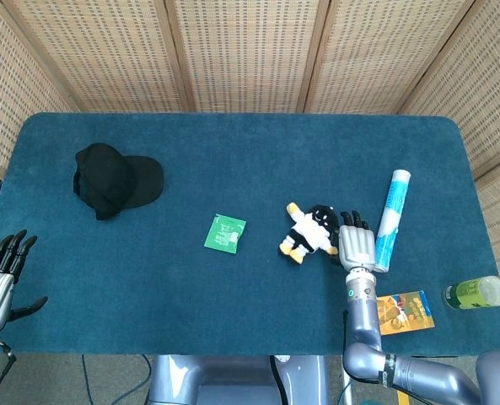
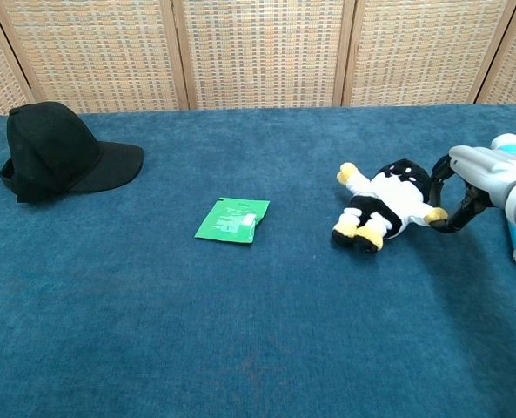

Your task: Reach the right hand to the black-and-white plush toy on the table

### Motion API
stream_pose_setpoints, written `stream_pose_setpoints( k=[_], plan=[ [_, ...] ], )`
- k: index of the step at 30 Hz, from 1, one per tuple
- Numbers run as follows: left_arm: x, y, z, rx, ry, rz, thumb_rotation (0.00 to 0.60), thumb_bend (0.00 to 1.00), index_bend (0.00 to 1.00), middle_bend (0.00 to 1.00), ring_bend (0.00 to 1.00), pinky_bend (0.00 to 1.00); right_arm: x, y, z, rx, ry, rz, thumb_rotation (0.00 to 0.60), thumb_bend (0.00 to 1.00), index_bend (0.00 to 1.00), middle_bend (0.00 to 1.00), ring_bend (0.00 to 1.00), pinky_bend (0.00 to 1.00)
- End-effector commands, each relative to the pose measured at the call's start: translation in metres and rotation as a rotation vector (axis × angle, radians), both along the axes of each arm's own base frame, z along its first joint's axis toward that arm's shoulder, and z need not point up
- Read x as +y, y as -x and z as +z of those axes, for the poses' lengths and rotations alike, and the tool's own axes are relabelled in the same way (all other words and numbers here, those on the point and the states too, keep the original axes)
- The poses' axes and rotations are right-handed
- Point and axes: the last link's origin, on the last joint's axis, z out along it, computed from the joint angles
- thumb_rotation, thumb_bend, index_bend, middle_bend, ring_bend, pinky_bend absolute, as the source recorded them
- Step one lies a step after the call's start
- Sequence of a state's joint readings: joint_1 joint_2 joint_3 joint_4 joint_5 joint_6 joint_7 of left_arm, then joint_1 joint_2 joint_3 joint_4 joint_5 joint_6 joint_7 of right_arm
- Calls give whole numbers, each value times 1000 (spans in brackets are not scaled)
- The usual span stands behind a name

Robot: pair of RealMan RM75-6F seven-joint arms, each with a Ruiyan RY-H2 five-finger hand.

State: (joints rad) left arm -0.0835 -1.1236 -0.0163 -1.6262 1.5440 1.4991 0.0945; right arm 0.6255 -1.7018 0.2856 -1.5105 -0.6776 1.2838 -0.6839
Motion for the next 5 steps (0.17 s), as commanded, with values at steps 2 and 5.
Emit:
stream_pose_setpoints(
  k=[2, 5],
  plan=[
    [0, 2, 0, 1, 0, 4, 600, 175, 0, 0, 0, 0, 0, -1, 1, 4, -1, 4, 600, 486, 630, 219, 99, 239],
    [-1, 3, 1, 0, -2, 7, 600, 175, 0, 0, 0, 0, -1, -3, 2, 3, 0, 8, 600, 486, 630, 219, 99, 239]
  ],
)
